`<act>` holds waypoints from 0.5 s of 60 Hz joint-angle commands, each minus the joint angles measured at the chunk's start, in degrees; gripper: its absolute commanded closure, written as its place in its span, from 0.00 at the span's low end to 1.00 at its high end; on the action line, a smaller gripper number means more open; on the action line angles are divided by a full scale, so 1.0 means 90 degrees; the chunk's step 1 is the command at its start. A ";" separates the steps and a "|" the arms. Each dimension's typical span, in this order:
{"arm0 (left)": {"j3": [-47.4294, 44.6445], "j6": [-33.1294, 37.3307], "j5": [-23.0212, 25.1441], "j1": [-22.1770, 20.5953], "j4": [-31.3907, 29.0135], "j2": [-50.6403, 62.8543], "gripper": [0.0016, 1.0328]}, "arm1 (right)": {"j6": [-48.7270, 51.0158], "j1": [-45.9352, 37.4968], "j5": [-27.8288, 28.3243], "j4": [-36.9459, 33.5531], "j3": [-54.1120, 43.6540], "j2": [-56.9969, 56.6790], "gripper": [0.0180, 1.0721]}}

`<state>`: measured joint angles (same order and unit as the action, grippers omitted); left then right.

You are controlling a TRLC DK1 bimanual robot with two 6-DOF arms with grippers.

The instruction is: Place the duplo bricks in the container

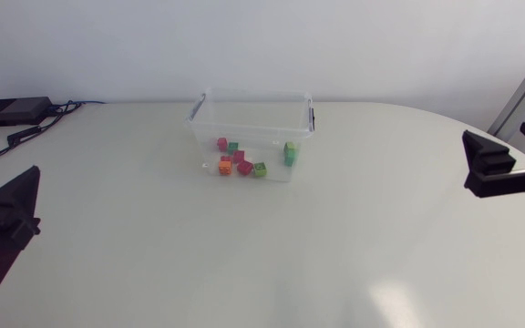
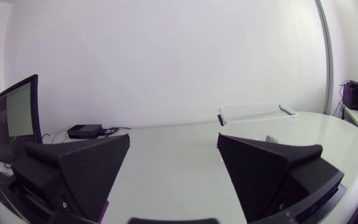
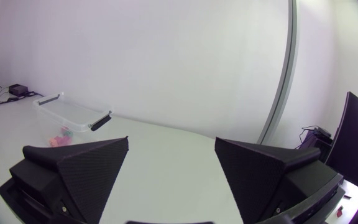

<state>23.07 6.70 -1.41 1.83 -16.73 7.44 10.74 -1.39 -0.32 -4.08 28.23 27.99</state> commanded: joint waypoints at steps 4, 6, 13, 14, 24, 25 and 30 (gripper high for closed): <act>-0.0482 -0.0001 0.0018 0.0018 0.0300 -0.0166 0.04 | -0.0043 -0.0017 -0.0030 -0.0004 -0.0573 -0.0489 0.05; -0.0553 -0.0027 0.0023 0.0010 0.0353 -0.0188 0.04 | -0.0082 -0.0011 -0.0028 0.0011 -0.0661 -0.0579 0.05; -0.0881 -0.0144 0.0044 -0.0025 0.0599 -0.0293 0.04 | -0.0263 0.0016 -0.0018 0.0083 -0.1065 -0.0992 0.05; -0.0921 -0.0158 0.0047 -0.0029 0.0629 -0.0305 0.04 | -0.0285 0.0019 -0.0016 0.0092 -0.1114 -0.1042 0.05; -0.1361 -0.0315 0.0076 -0.0075 0.0958 -0.0445 0.04 | -0.0529 0.0055 -0.0003 0.0189 -0.1655 -0.1596 0.05; -0.1400 -0.0329 0.0079 -0.0080 0.0988 -0.0457 0.04 | -0.0550 0.0058 -0.0001 0.0197 -0.1704 -0.1645 0.05; -0.1645 -0.0417 0.0095 -0.0106 0.1171 -0.0535 0.04 | -0.0686 0.0079 0.0006 0.0251 -0.2006 -0.1954 0.05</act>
<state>10.72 4.51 -0.93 1.32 -7.75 3.38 6.83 -1.19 -0.25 -3.03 13.17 12.47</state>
